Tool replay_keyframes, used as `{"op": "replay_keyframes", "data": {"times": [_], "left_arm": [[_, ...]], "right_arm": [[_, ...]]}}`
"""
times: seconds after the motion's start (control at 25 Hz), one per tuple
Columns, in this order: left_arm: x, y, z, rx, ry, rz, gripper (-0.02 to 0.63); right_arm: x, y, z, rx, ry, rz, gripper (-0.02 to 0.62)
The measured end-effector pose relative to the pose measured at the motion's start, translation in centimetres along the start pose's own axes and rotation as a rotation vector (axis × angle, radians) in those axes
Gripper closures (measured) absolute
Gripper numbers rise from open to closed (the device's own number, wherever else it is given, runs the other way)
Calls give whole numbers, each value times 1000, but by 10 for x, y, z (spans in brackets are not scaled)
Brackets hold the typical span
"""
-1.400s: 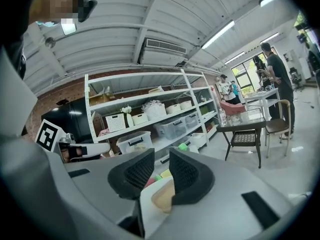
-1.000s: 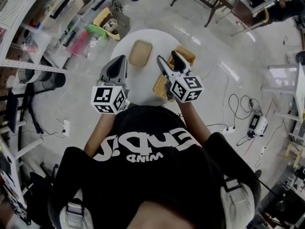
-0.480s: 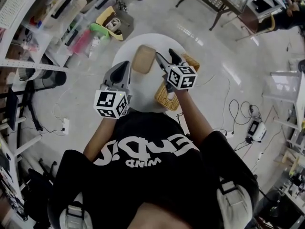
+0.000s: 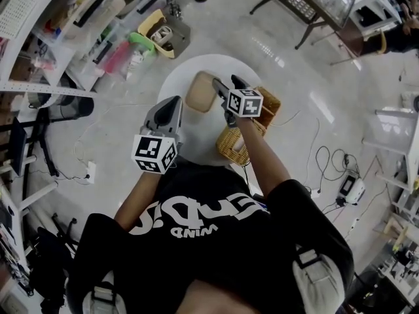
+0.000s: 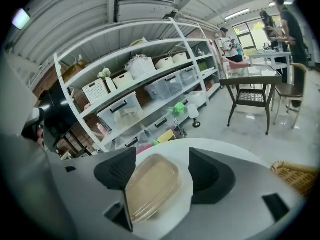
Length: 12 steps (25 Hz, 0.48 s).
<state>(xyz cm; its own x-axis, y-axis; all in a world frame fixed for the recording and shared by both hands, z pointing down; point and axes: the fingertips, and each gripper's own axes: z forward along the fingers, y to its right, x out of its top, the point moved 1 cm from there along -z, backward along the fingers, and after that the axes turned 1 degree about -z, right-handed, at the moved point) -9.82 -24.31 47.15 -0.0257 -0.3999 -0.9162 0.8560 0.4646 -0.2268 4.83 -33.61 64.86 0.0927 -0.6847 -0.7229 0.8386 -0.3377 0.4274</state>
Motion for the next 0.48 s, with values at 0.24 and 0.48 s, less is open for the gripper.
{"op": "replay_keyframes", "data": {"times": [0.24, 0.48], "left_arm": [[-5, -10, 5, 11, -23, -12, 607], [-8, -13, 10, 16, -34, -24, 607]], "right_arm": [[-8, 14, 29, 0, -47, 96, 271], [-19, 19, 50, -9, -118, 126, 259]]}}
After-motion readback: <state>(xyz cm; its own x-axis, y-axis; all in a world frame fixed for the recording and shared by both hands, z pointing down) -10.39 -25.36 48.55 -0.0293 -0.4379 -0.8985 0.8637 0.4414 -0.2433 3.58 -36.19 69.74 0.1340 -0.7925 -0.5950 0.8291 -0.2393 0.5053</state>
